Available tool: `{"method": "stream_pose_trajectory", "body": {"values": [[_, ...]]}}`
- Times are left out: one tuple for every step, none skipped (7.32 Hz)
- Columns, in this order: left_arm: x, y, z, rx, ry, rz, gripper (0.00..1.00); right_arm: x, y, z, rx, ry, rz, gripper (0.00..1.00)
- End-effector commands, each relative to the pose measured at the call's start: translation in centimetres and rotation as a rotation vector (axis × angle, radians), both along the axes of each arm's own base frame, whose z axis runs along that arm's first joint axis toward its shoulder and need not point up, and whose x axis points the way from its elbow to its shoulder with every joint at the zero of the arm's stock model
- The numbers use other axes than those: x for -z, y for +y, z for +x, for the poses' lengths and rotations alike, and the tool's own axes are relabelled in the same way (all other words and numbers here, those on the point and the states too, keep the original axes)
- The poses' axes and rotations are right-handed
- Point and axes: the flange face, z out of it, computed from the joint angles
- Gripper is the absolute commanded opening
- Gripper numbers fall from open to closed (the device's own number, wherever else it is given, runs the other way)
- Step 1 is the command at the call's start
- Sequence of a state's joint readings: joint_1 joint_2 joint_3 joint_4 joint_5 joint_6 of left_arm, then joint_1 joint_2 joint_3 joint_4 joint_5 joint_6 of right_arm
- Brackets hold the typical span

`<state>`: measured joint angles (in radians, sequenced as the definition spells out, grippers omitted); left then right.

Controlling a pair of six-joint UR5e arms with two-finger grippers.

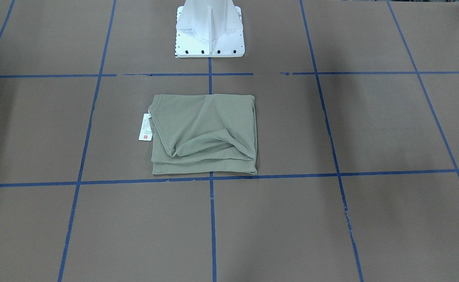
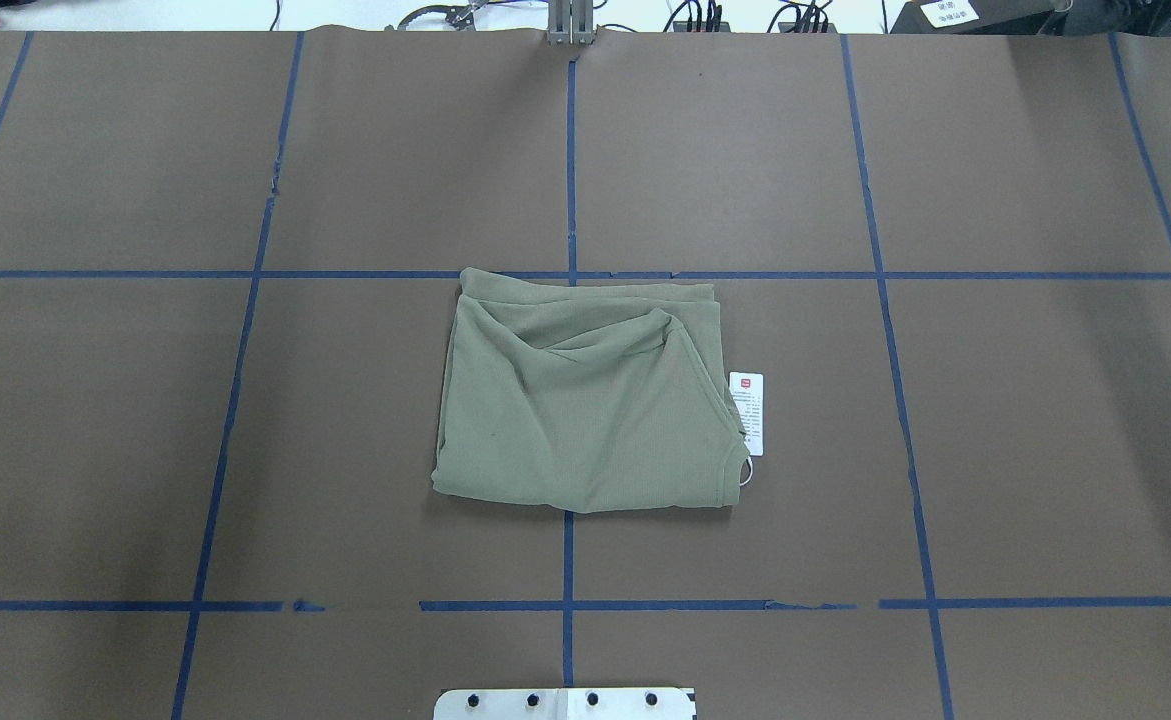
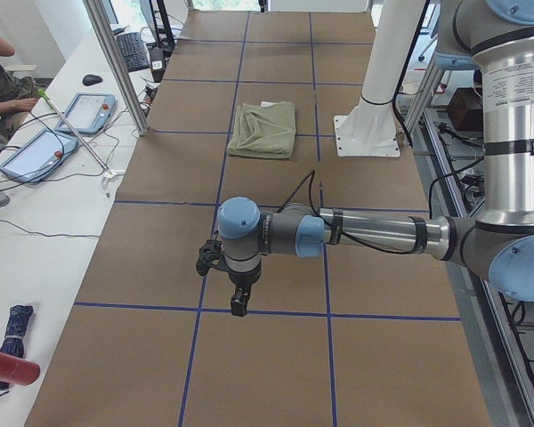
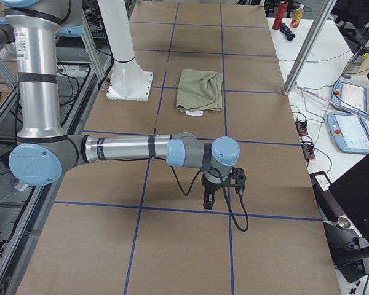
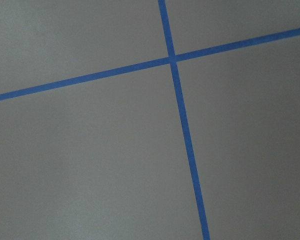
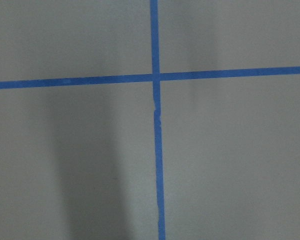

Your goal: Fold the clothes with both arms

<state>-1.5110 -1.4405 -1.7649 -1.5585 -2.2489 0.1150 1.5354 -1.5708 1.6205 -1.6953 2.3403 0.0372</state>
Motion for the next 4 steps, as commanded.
{"method": "stream_pose_trajectory", "body": {"values": [[-1.4, -0.3, 0.0, 0.001, -0.005, -0.026, 1.0, -2.7, 0.6, 1.6, -0.019, -0.003, 0.0, 1.0], [-2.0, -0.6, 0.0, 0.0, -0.002, -0.036, 1.0, -3.3, 1.0, 1.6, -0.02, -0.003, -0.014, 1.0], [-1.9, -0.8, 0.1, 0.0, -0.001, -0.033, 1.0, -2.9, 0.8, 2.0, -0.028, -0.003, -0.004, 1.0], [-1.9, -0.8, 0.1, 0.001, 0.001, -0.034, 1.0, -2.1, 0.3, 2.1, -0.037, -0.001, 0.005, 1.0]]}}
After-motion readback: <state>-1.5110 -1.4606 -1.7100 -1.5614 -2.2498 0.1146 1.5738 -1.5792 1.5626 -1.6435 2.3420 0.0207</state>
